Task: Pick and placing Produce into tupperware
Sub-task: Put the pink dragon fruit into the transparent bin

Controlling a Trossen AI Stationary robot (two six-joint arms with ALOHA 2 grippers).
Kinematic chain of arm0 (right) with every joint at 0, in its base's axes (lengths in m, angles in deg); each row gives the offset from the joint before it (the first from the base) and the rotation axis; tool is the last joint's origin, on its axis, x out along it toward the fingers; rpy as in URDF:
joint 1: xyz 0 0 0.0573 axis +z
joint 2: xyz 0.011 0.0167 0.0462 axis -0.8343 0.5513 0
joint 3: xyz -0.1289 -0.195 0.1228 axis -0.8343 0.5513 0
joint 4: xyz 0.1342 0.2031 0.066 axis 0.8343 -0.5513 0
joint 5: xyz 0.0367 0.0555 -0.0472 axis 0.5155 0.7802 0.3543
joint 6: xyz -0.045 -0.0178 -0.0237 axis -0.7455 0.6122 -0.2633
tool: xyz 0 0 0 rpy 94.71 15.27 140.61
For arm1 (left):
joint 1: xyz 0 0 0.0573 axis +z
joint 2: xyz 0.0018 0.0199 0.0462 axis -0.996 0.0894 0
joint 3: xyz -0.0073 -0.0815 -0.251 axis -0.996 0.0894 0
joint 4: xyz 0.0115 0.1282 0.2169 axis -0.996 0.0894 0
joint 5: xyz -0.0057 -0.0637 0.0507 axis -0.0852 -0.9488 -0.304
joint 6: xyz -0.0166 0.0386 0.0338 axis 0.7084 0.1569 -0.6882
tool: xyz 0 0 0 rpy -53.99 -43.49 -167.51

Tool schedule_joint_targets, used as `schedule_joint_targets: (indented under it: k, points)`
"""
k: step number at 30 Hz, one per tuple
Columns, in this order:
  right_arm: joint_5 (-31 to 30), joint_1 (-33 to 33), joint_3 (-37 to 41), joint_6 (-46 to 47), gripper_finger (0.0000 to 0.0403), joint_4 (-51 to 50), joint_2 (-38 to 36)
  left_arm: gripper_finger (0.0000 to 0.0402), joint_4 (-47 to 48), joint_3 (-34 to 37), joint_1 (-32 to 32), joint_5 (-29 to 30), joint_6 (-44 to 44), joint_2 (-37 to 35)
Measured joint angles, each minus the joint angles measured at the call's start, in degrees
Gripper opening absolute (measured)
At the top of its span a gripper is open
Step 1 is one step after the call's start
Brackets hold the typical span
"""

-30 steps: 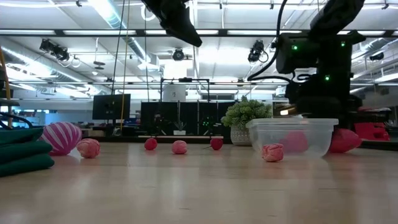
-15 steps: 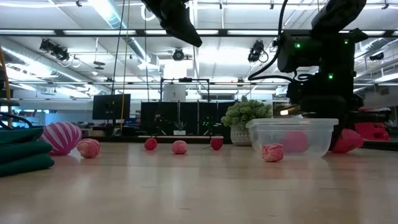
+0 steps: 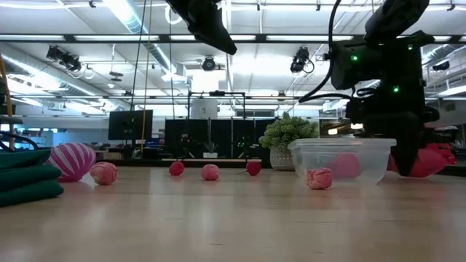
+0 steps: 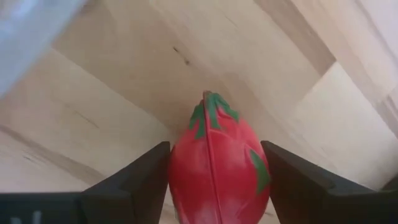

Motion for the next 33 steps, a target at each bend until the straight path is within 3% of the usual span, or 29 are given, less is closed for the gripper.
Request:
schedule_joint_targets:
  k: [9, 13, 18, 23, 33]
  points:
    - [0.3, 0.4, 0.0, 1.5, 0.0240, 1.3, -9.0, 0.0107, -1.1, 0.0, 0.2, 5.6, -3.5, -3.0]
    - [-2.2, 2.1, 0.0, 1.5, 0.0240, 8.0, -15.9, 0.0107, -1.3, 0.0, 0.4, 8.0, -4.4, -5.6]
    - [-8.6, 5.7, -0.1, -3.3, 0.0245, 24.8, -20.8, 0.0107, -1.7, 0.0, 0.4, 9.4, -4.5, -9.3]
    - [-9.2, 8.6, -0.1, -12.4, 0.0246, 36.1, -16.8, 0.0107, -1.5, 0.0, 0.4, 9.4, -4.4, -12.4]
    - [-7.9, 7.6, -0.1, -16.9, 0.0247, 38.6, -2.9, 0.0107, -1.3, 0.0, 0.4, 10.3, -5.5, -14.8]
